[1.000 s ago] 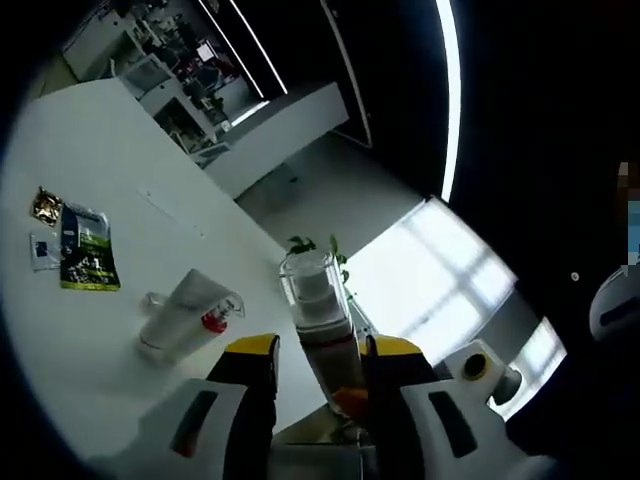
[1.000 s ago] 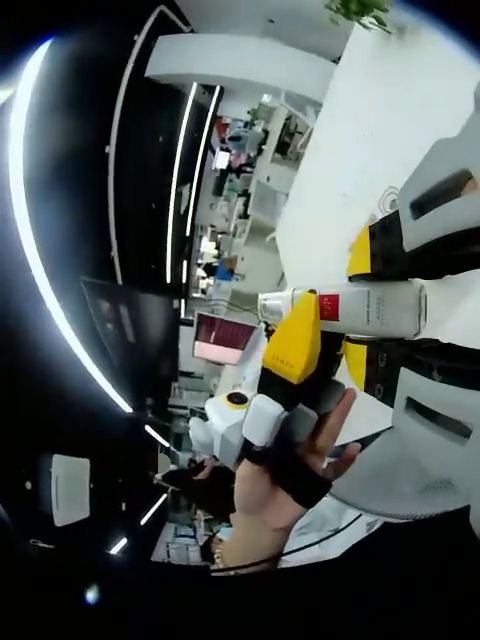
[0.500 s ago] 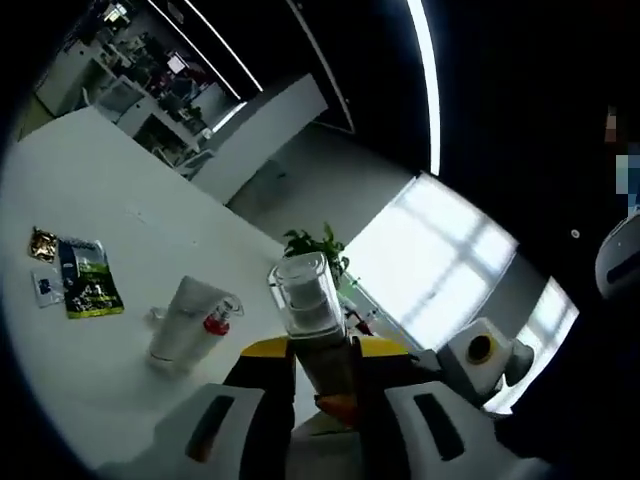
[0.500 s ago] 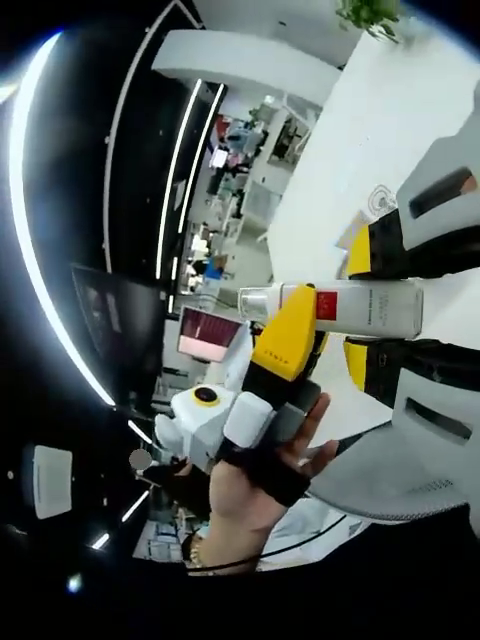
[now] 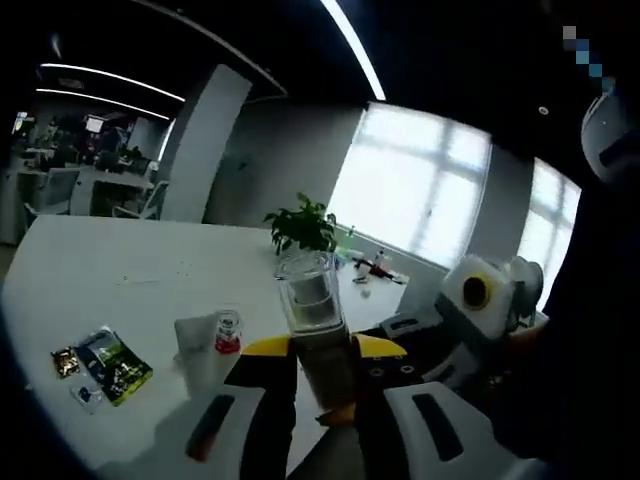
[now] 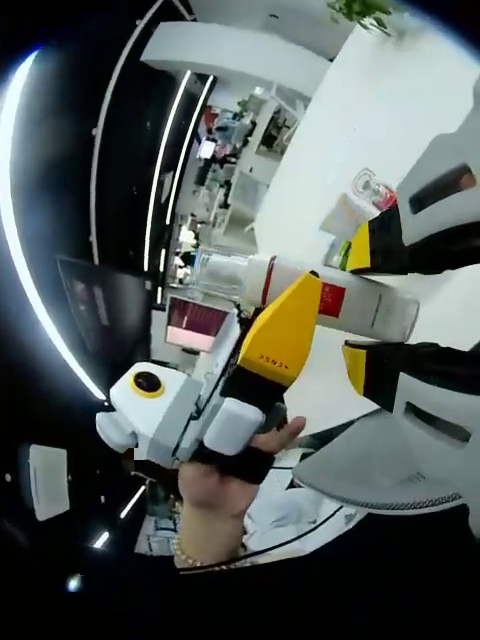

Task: Arrange the skincare products in the storage area until every visible bottle or jar stands upright without overlapping.

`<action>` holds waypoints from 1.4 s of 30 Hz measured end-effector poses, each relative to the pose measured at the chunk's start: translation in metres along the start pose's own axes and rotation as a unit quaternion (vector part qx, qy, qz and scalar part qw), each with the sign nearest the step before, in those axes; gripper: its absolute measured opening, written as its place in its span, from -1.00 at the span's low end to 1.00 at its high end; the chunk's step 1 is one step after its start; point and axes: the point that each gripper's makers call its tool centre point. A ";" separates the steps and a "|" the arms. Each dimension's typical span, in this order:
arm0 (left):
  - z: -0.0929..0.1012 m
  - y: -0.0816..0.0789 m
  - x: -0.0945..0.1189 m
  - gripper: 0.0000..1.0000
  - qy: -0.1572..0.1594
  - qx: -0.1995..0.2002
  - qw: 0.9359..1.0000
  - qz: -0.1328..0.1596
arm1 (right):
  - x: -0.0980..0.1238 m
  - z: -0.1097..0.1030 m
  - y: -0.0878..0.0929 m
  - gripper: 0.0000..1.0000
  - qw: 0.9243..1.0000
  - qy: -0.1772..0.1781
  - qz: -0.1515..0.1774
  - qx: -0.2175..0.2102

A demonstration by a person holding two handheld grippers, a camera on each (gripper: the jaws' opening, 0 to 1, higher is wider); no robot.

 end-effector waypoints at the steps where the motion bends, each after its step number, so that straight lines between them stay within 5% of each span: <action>1: 0.000 -0.001 -0.001 -0.69 0.001 0.001 1.000 0.004 | 0.000 0.001 -0.001 -0.70 1.000 0.004 0.002 -0.001; 14: -0.005 -0.013 -0.008 -0.71 -0.029 0.029 0.998 0.056 | -0.004 0.012 -0.008 -0.73 0.993 0.090 0.042 -0.056; 20: -0.007 -0.008 -0.010 -0.71 -0.036 -0.004 0.998 0.059 | -0.005 0.014 -0.003 -0.72 0.993 0.096 0.034 -0.053; 30: -0.009 0.013 -0.012 -0.70 -0.013 -0.049 0.999 0.013 | -0.017 0.002 0.023 -0.68 0.997 0.059 -0.010 -0.049; 42: -0.014 0.020 -0.014 -0.71 0.014 -0.089 0.996 -0.002 | -0.020 -0.002 0.038 -0.68 0.998 0.021 -0.028 -0.045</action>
Point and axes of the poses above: the point that each gripper's makers call its tool centre point, and the gripper's own axes: x roughly backward along the fingers, z roughly to its right, y roughly out of its underside, and after that the axes turned 2 degrees about -z, right-handed
